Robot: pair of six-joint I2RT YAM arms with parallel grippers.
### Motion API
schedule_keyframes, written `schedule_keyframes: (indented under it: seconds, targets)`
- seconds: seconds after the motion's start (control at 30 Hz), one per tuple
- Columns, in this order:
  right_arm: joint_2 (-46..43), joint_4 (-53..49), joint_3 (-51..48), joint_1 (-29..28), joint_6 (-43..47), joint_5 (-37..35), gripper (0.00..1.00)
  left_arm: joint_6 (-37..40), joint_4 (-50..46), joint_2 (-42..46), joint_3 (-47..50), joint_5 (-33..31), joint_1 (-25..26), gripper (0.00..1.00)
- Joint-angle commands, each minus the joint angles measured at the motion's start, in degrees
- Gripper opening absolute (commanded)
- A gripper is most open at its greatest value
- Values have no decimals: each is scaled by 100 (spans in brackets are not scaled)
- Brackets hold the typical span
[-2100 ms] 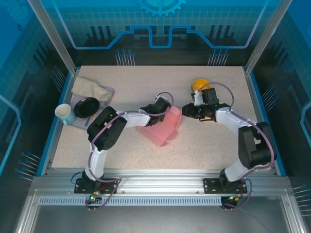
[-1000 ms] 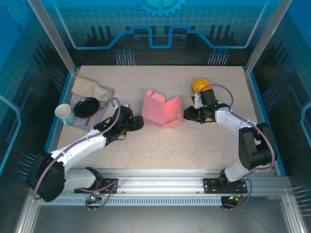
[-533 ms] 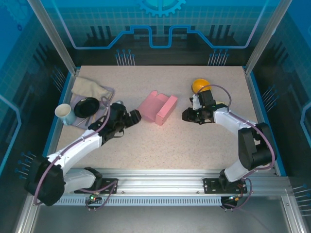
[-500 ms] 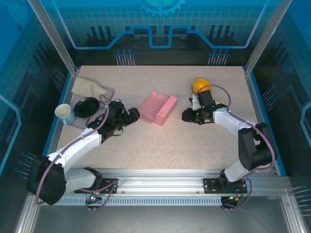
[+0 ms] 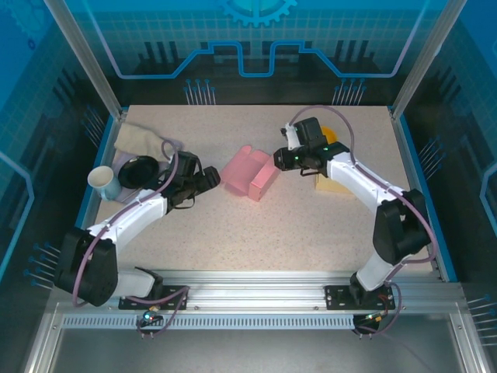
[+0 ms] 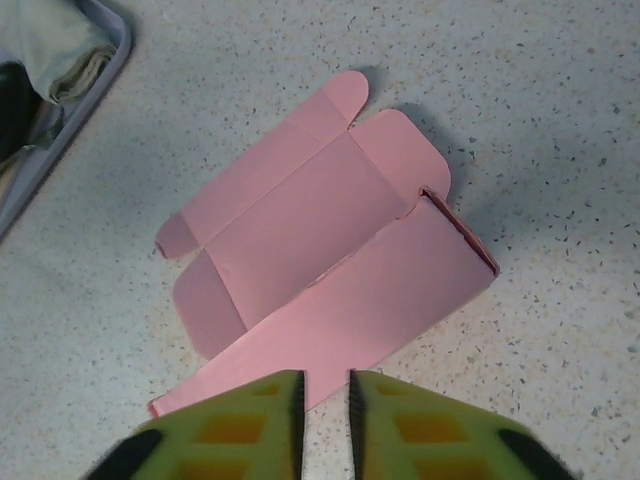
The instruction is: Fold the paper box
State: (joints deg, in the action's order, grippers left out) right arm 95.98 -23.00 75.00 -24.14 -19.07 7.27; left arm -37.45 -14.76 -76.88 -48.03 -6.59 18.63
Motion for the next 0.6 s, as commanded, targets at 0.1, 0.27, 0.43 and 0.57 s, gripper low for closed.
schedule_keyframes:
  seconds: [0.1,0.27,0.43,0.57]
  targets:
    - [461,-83,271,-152,-49,35,0,255,-97,-99,-176,-43,-18,84]
    - [669,61,277,-168,-123,207,0,300,-101,-109,-162,-33,-18,84]
    - [780,122,254,-170,-147,184,0,304,-66,-134,-121,7,-18,83]
    - [810,104,137,-126,-184,143,0,331,-47,-153,-113,22,-18,83]
